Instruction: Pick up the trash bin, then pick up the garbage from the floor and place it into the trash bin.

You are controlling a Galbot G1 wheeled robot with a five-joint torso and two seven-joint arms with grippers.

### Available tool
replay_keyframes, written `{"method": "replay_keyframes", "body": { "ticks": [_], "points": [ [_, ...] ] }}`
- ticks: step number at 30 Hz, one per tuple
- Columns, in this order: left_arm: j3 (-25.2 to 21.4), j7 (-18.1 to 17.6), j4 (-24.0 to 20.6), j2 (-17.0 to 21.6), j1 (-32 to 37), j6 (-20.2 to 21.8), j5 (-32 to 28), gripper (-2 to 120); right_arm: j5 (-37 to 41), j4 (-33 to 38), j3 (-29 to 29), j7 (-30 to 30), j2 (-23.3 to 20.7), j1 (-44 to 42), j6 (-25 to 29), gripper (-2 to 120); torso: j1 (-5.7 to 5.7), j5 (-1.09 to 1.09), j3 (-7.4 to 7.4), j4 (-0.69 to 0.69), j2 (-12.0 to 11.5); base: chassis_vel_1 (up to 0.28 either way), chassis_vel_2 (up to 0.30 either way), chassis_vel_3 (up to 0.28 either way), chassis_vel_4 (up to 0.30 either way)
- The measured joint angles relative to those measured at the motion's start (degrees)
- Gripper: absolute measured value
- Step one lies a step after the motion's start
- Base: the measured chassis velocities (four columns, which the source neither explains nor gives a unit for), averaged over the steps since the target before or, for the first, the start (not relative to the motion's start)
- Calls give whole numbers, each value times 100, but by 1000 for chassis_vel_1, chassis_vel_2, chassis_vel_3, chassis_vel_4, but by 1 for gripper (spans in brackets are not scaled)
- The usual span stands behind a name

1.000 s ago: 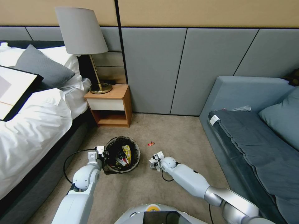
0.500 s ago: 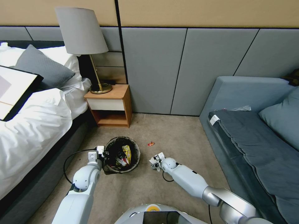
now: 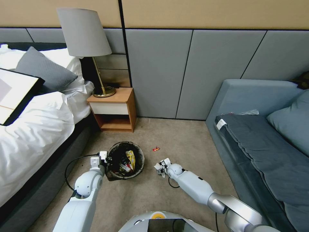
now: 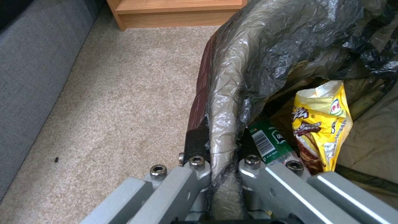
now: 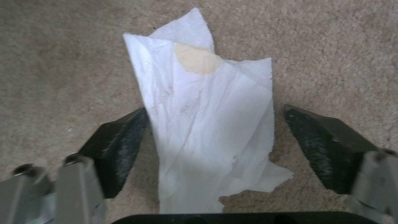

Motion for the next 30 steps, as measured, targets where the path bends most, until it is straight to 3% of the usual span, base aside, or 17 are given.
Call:
{"method": "replay_keyframes", "body": {
  "ticks": [2,4,15,26,28,30],
  "points": [
    [0,0,1,0,-1,0,1,0,16,8,-8,7,1,2,-6,77,0,-1,0,0,0,0,0,0,0],
    [-6,0,7,0,-11,0,11,0,41,-10,-36,17,61,22,-18,68,-1,-8,-1,-4,1,0,0,0,0],
    [-16,10,24,19,-25,2,9,0,56,7,-62,45,63,6,-5,45,0,-1,0,1,0,0,0,0,0],
    [-18,25,37,18,-26,1,48,0,39,-74,-10,62,84,32,34,13,0,0,0,0,0,0,0,0,0],
    [-19,25,37,18,-25,1,48,0,39,-73,-7,62,83,32,34,13,0,0,0,0,0,0,0,0,0],
    [-33,25,23,31,-13,2,45,0,59,-10,7,97,42,17,26,1,1,-2,1,-1,-1,0,0,0,0]
  ]
}}
